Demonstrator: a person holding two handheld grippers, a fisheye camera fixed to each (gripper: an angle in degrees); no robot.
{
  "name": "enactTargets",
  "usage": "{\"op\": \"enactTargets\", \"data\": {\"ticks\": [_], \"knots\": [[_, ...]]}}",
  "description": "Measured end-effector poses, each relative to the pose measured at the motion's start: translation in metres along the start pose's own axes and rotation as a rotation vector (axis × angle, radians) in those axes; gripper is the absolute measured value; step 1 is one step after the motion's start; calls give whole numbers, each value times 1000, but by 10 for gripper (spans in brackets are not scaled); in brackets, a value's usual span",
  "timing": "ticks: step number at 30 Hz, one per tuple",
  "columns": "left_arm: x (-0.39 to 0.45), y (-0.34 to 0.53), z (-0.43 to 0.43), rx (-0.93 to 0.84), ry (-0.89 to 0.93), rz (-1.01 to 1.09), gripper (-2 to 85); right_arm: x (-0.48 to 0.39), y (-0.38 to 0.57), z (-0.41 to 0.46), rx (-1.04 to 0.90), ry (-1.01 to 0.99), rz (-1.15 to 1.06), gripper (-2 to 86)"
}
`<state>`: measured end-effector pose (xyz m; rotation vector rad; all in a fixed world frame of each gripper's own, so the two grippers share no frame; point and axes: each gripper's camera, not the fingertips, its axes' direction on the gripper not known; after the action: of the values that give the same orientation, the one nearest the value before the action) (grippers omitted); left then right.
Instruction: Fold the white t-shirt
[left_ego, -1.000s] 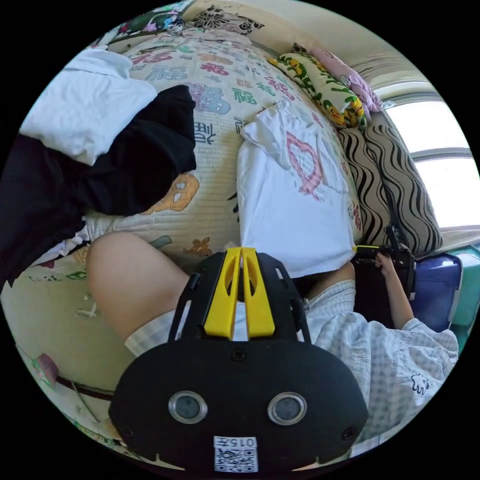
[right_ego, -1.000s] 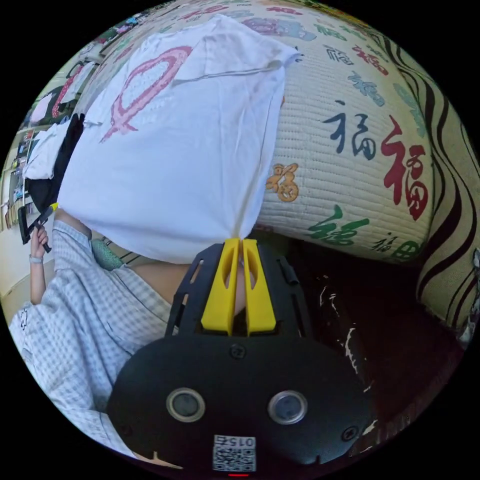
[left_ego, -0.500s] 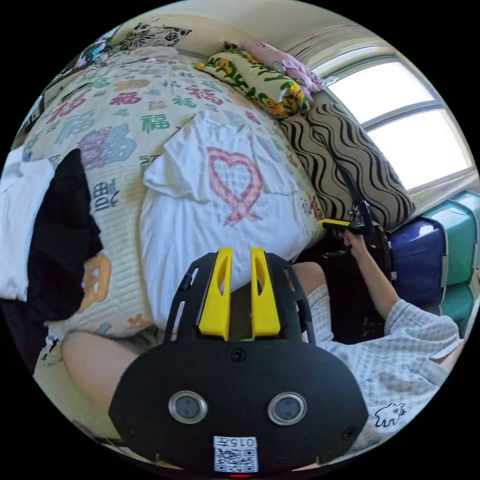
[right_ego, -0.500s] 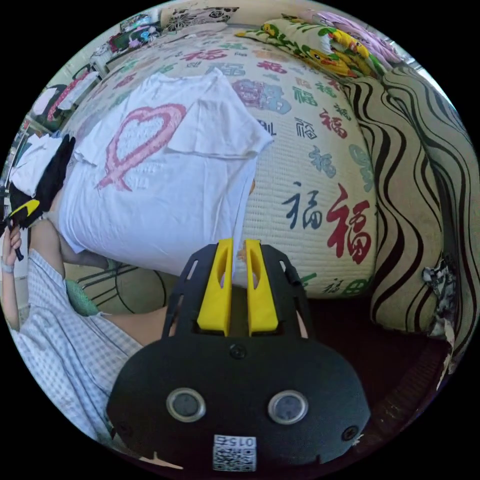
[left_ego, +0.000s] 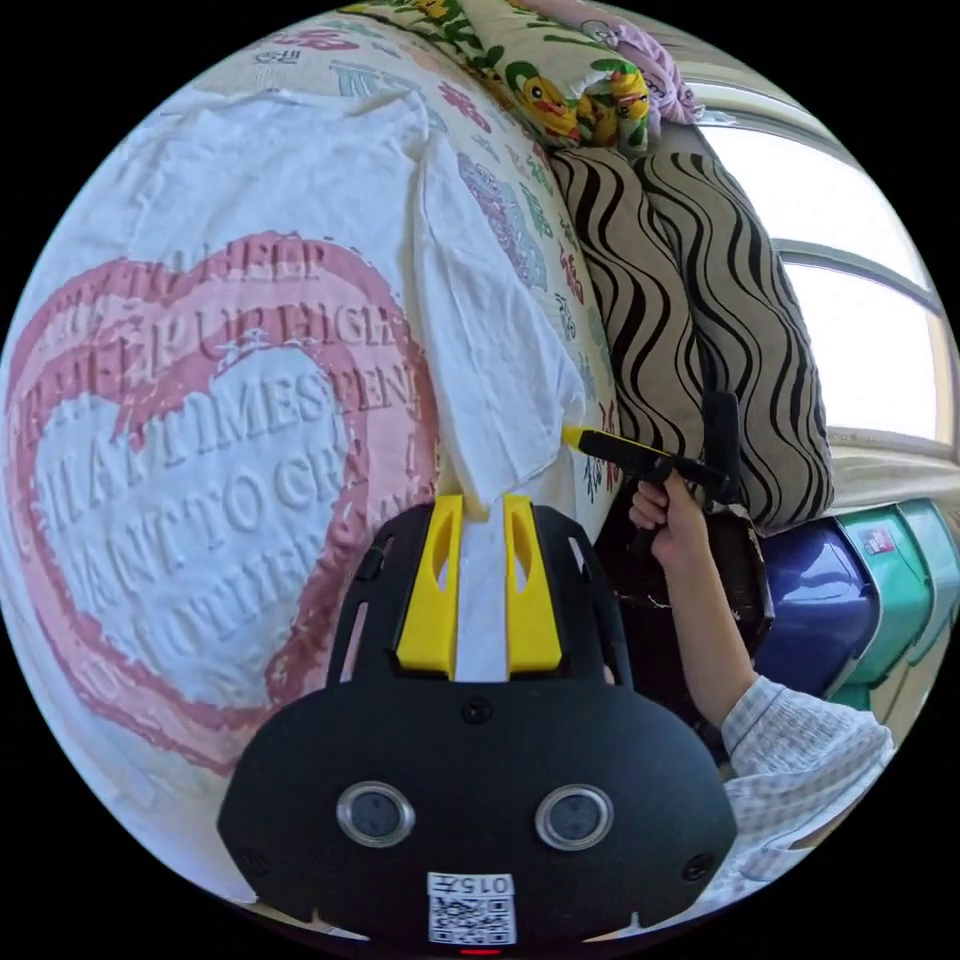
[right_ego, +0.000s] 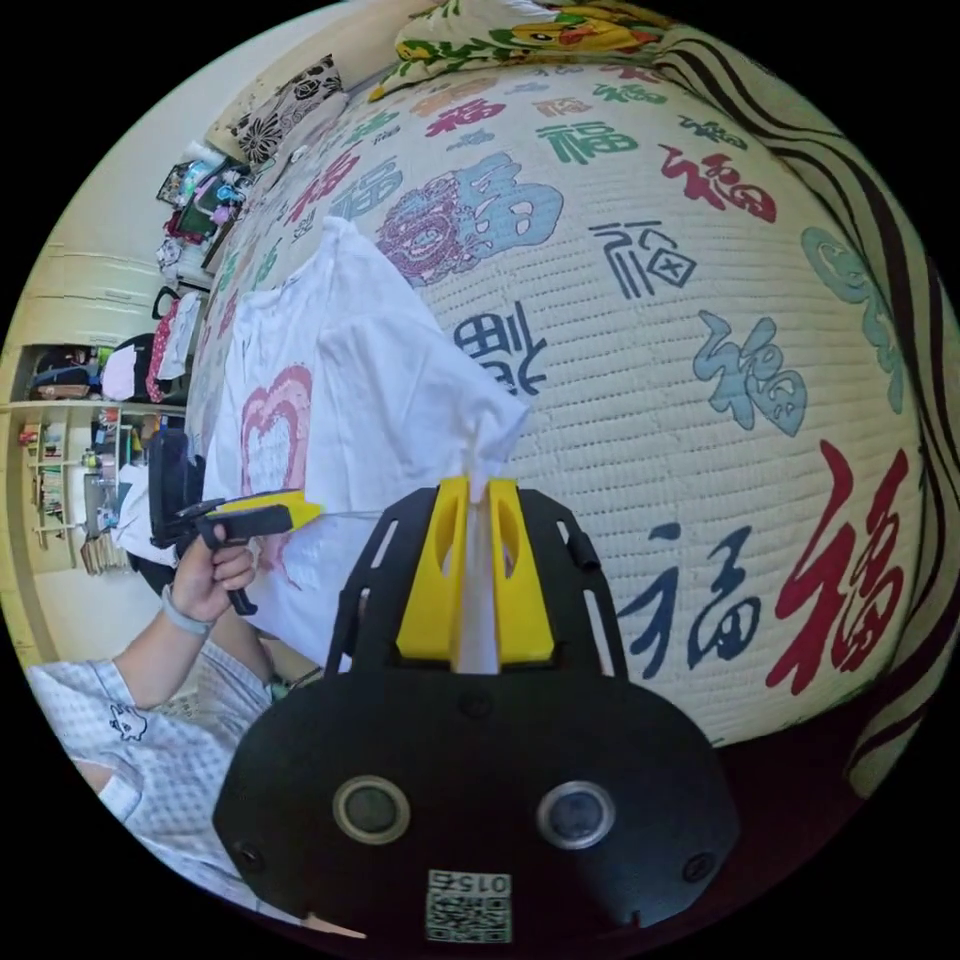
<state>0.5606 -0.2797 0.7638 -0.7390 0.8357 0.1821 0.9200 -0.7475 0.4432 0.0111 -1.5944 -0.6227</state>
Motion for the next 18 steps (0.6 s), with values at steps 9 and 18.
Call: {"op": "enactTargets", "data": {"ticks": [9, 18], "knots": [[64, -123, -15, 82, 113, 68, -7, 72, 11, -59, 178, -304, 163, 6], [180, -322, 68, -47, 38, 346, -7, 141, -41, -84, 224, -362, 328, 3]]}}
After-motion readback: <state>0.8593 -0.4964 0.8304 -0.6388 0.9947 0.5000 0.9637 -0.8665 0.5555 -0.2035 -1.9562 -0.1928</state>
